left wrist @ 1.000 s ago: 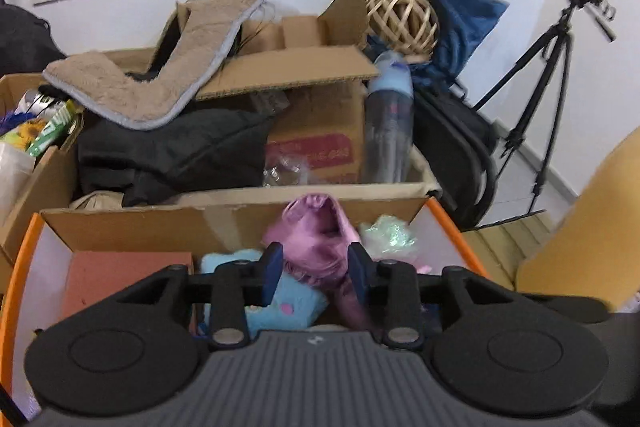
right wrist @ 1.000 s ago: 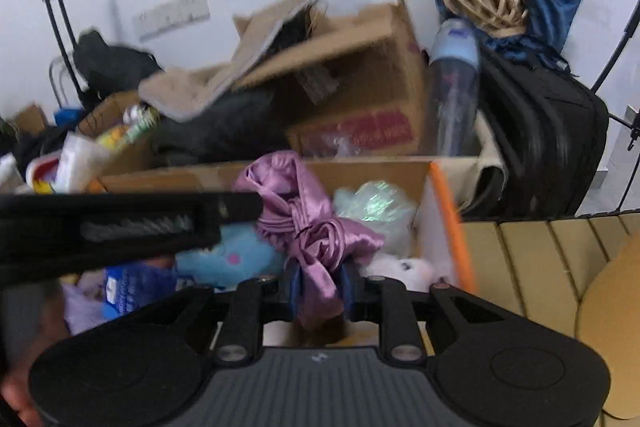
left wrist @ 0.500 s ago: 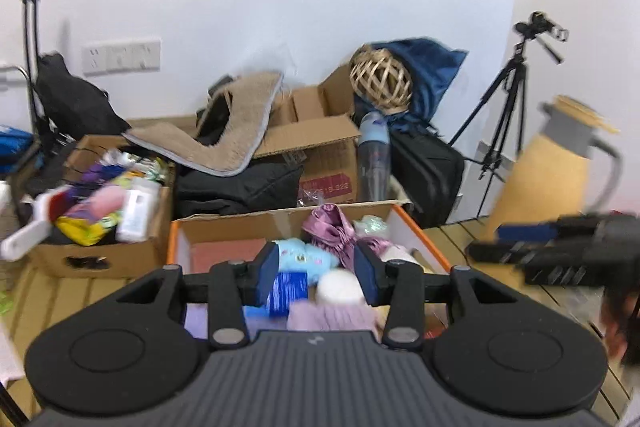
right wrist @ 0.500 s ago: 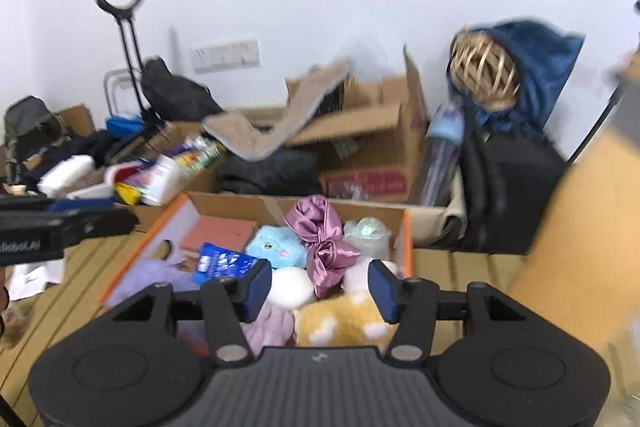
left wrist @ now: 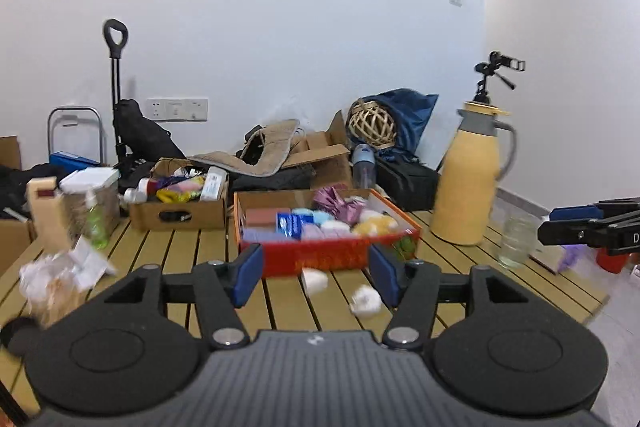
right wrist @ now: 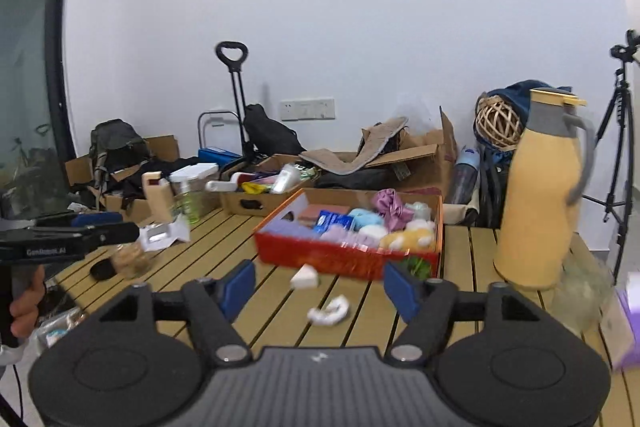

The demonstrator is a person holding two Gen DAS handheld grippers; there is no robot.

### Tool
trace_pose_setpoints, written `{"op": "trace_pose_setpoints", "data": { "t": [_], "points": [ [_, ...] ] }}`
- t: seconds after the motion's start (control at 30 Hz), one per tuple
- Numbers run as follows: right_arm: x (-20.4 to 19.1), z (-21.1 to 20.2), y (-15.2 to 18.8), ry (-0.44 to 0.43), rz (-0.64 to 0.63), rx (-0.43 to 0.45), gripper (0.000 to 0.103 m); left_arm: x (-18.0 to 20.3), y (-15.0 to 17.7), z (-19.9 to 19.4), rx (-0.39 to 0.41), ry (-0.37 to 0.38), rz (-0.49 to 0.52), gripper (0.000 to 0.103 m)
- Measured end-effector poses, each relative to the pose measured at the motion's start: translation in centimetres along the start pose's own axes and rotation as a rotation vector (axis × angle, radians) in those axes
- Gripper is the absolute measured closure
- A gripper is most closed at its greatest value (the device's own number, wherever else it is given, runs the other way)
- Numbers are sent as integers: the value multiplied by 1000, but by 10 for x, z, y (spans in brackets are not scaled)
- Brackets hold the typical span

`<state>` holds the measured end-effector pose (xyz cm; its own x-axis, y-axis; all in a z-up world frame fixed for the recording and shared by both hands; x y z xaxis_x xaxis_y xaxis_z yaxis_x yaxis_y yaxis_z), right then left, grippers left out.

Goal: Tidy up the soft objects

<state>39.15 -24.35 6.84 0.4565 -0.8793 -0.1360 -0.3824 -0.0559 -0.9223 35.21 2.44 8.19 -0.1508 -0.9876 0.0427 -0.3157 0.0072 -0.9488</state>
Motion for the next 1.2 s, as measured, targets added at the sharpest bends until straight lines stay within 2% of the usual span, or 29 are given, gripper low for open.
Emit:
{"op": "trace_pose_setpoints", "data": {
  "t": [0.13, 0.2, 0.27, 0.37, 0.53, 0.83, 1.0, 1.2],
  "points": [
    [-34, -51, 51, -8, 12, 54, 25, 5, 46, -56, 14, -21, -33, 38],
    [-42, -66, 72, -2, 43, 63, 24, 6, 66, -82, 28, -36, -62, 30],
    [-49, -78, 92, -17, 77, 46, 22, 6, 81, -98, 26, -34, -91, 27],
    [-54, -77, 108, -11, 65, -16, 22, 4, 89, -103, 1, -34, -74, 27],
    [-60, -70, 108, -17, 63, -2, 22, 0, 88, -94, 2, -38, -90, 27],
    [-40, -9, 122, 13, 100, -75, 23, -4, 107, -27, -106, -29, -107, 28],
    [-21, 43, 113, 19, 99, -98, 23, -6, 98, 37, -151, -11, -96, 29],
    [5, 126, 91, 11, 69, -148, 25, -4, 75, 136, -204, 29, -68, 33]
  ]
}}
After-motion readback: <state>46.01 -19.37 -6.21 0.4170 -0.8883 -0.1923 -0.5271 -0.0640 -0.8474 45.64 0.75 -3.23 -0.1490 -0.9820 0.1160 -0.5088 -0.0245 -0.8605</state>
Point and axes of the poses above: each gripper's, at about its wrist camera, not at the fingertips, and z roughly the way its jaws point, x to its right, y to its underside, the point moved 6 cm from there along z, roughly the way its jaws point, and after that the axes turned 3 degrees about -y, right-handed, at the moved point
